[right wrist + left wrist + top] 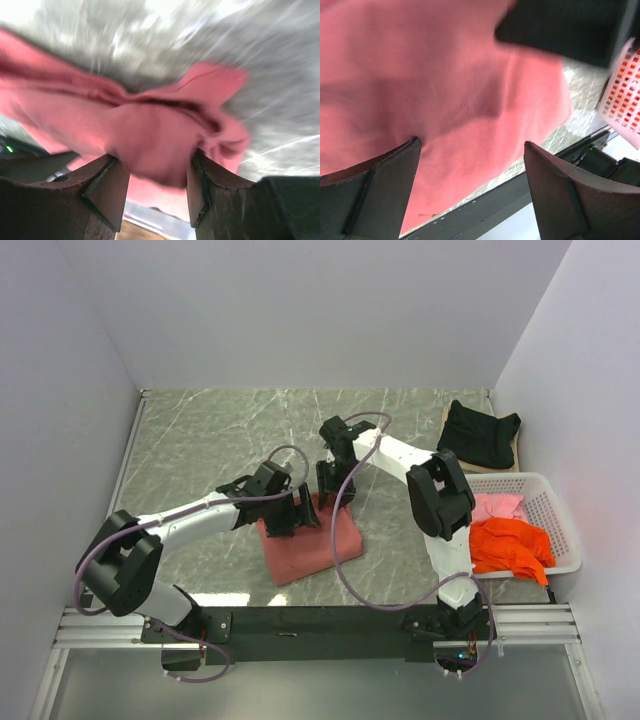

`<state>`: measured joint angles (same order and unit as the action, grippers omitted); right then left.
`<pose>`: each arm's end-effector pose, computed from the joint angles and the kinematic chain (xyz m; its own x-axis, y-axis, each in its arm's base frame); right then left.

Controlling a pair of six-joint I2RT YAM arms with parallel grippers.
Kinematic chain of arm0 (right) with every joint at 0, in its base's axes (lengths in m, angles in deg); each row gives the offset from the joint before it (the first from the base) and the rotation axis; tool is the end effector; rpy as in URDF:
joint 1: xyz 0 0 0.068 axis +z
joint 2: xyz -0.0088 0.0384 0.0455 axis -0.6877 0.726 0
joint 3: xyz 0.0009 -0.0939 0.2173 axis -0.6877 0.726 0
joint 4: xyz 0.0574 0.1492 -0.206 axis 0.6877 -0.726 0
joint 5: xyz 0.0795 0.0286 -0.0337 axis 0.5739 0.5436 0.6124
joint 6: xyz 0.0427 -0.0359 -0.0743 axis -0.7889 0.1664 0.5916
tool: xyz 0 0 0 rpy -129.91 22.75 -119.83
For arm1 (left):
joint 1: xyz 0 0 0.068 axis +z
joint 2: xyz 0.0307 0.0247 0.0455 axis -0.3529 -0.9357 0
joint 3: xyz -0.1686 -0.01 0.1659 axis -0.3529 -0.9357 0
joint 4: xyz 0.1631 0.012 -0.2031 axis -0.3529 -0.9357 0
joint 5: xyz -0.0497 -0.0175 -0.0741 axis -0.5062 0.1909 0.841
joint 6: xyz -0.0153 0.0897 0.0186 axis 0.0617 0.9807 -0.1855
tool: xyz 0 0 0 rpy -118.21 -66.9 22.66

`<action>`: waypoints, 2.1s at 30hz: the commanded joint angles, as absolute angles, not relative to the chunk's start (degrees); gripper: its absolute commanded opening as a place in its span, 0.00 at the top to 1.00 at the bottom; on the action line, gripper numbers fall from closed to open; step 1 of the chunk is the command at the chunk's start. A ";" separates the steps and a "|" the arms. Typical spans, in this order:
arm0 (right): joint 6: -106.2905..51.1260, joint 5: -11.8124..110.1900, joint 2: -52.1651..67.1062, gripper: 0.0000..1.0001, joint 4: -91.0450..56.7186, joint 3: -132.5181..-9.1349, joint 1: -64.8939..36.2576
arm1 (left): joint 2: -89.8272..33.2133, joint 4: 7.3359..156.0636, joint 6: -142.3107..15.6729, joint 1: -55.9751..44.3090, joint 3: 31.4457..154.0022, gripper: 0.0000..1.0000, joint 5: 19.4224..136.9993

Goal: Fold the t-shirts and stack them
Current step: Fold the tshirt, then neatly place the folded tshirt to the corner

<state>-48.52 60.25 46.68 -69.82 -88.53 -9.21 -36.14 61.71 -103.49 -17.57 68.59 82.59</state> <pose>0.3199 0.2503 0.1009 -0.9901 -0.1403 -0.0035 -0.1322 0.9240 0.3589 0.2408 -0.2130 0.1223 -0.9441 -0.2316 -0.2344 -0.0554 0.8128 -0.5800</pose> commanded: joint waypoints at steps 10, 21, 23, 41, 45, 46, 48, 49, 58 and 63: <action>-51.09 54.55 45.93 0.46 -65.96 -93.20 -18.30 | -40.18 67.29 -103.16 -20.64 65.46 0.11 82.17; -46.18 65.97 33.01 0.27 -59.29 -78.46 -21.38 | -37.11 55.44 -102.71 -20.47 74.34 0.07 71.72; -44.85 67.99 30.82 0.26 -56.39 -74.66 -21.82 | -36.75 54.55 -103.15 -20.03 75.04 0.06 71.27; -40.72 76.88 33.08 0.24 -43.38 -59.53 -23.67 | -44.82 56.92 -103.95 -17.74 66.35 0.11 73.90; -39.84 74.24 33.79 0.21 -42.85 -58.13 -21.57 | -46.50 58.50 -103.68 -17.74 65.12 0.12 74.61; -40.01 74.33 34.23 0.21 -41.89 -57.69 -21.30 | -46.59 58.85 -103.60 -17.74 65.12 0.12 74.78; -40.71 75.12 34.58 0.21 -40.83 -56.46 -19.63 | -46.77 59.29 -103.68 -17.65 64.94 0.12 75.40; -40.98 75.12 34.67 0.21 -40.04 -56.28 -19.02 | -46.77 59.82 -103.77 -17.74 64.94 0.12 75.57; -43.53 72.05 36.69 0.24 -38.45 -56.63 -10.58 | -46.68 59.91 -104.03 -17.74 64.68 0.12 75.84; -43.62 69.24 37.31 0.58 -40.56 -57.94 -10.49 | -45.72 59.74 -103.95 -17.65 65.29 0.12 75.84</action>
<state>-44.14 74.58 34.51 -38.46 -58.52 -10.98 -42.57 60.94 -104.03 -17.40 68.39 76.78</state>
